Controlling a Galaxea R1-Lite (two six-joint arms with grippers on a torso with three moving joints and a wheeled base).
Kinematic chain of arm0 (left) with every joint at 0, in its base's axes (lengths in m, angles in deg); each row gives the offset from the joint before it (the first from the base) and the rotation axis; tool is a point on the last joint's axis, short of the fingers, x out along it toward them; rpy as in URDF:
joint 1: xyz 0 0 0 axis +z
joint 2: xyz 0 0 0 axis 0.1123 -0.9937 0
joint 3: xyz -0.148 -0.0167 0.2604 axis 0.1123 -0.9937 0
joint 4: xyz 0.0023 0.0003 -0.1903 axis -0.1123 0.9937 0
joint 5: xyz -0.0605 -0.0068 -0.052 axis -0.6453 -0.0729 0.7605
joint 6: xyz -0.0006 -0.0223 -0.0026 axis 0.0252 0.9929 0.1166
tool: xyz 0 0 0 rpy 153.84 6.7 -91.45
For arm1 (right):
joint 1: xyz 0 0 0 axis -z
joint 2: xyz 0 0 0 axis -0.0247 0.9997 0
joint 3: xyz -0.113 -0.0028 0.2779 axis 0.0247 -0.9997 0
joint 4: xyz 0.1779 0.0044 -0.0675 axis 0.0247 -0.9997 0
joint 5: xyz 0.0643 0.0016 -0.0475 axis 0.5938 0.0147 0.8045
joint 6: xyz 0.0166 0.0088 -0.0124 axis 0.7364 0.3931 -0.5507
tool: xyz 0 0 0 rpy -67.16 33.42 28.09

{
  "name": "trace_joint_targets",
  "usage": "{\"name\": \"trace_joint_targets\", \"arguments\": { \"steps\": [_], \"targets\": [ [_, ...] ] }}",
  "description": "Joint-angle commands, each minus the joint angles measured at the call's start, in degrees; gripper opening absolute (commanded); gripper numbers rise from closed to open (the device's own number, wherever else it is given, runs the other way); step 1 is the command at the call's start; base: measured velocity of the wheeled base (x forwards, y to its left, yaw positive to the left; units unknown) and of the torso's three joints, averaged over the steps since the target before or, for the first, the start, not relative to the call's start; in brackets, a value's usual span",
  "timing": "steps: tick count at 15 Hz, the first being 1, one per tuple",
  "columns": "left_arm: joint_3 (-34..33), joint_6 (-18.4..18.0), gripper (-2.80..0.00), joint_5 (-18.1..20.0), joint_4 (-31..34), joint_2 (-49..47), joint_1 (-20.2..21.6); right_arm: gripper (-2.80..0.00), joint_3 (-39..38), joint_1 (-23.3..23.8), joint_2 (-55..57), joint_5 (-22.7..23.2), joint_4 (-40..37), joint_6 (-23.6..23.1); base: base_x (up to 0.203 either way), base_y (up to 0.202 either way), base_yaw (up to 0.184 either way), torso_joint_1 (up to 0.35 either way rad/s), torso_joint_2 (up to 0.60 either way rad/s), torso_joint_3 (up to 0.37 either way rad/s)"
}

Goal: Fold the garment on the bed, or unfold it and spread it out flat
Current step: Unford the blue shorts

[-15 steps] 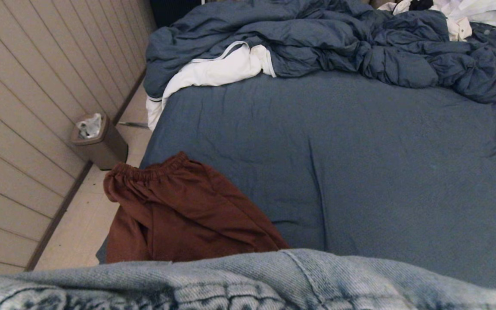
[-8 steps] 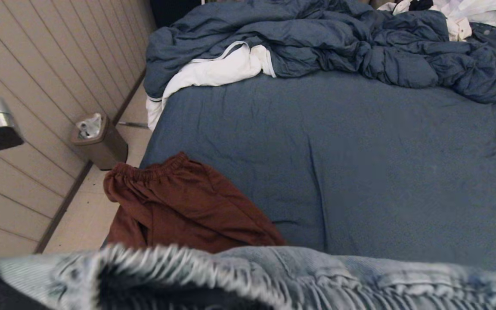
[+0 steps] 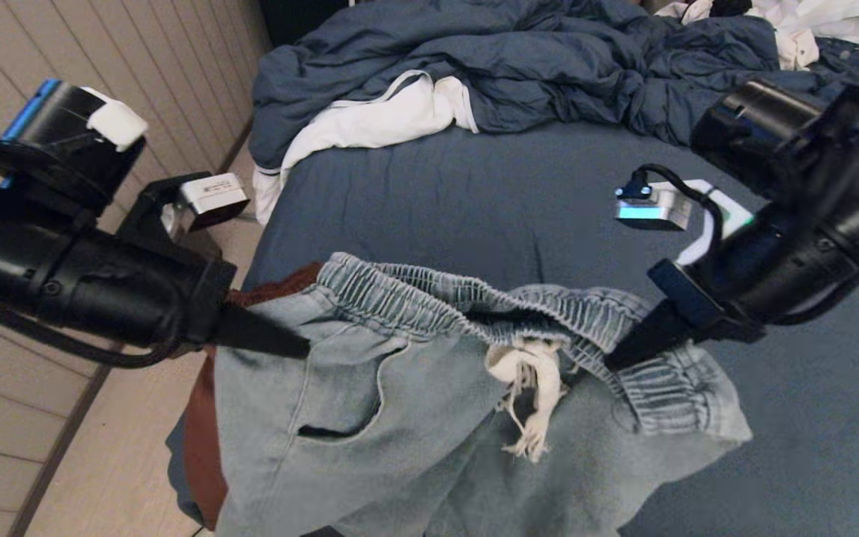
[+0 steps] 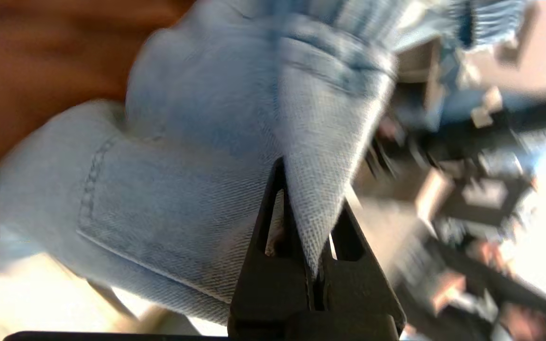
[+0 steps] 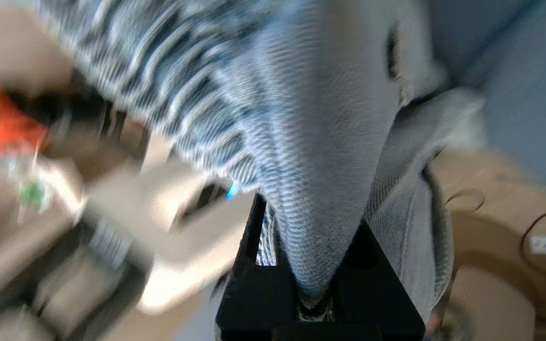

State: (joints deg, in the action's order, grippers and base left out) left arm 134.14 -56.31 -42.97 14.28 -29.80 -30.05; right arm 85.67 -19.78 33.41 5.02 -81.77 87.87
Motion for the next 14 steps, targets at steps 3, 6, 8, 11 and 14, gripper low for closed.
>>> {"name": "trace_joint_targets", "arguments": {
  "steps": [3,6,8,11,14],
  "targets": [
    [3.82,-0.44,-2.8,0.48,-9.68,-13.59,6.42,-2.8,2.92,8.37,10.66,-2.75,10.84,-1.6,0.0,0.0,0.0,0.0,0.0,0.0],
    [5.86,-0.47,-2.8,0.34,-23.9,-20.94,9.53,-2.8,2.94,9.19,13.85,-3.71,19.6,-1.54,0.0,0.0,0.0,0.0,0.0,0.0],
    [6.44,-0.47,-2.8,0.17,-34.07,-25.5,11.24,-2.8,2.94,8.81,15.96,-6.64,25.19,-1.33,0.0,0.0,0.0,0.0,0.0,0.0],
    [9.1,-0.48,-2.8,-1.79,-43.52,-30.85,13.5,-2.8,3.0,6.27,18.62,-9.01,30.92,-1.12,0.0,0.0,0.0,0.0,0.0,0.0],
    [11.24,-0.65,-2.8,-2.94,-47.49,-32.83,14.84,-2.8,3.02,4.67,20.47,-13.77,37.69,-1.22,0.0,0.0,0.0,0.0,0.0,0.0]
  ]
}}
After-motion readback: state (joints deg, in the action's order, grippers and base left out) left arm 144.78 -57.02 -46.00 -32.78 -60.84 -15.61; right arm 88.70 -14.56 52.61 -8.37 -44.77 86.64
